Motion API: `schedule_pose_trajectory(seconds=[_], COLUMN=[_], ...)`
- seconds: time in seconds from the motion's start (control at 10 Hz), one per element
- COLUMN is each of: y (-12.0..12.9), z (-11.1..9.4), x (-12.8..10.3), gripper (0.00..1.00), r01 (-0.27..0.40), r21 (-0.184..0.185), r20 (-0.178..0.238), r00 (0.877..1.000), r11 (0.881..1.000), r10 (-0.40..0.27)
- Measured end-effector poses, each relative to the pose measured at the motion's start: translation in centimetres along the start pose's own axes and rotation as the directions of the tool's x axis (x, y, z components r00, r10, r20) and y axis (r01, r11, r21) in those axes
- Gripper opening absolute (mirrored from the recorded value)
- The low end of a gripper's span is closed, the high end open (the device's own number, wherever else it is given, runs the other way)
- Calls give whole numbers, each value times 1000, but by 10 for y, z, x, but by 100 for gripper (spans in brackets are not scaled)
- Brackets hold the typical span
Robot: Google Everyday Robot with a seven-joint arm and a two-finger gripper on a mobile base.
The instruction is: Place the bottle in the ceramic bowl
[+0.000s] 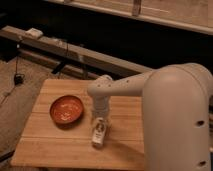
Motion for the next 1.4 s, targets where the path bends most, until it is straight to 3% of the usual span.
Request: schedule_pose_trajectory(seconds=[0.6, 0.7, 1.0, 1.2, 1.4], y=[1, 1, 2, -2, -5], z=[22, 25, 31, 23, 2], x=[2, 2, 2, -1, -7], gripper=[63, 58, 28, 7, 0], r01=[5, 7, 9, -14, -37], r21=[19, 26, 30, 23, 13], r20=[-62, -75, -104, -89, -53], r00=[998, 997, 995, 996, 998], r11=[1000, 1000, 1000, 1000, 999], r10=[-4, -5, -6, 16, 38])
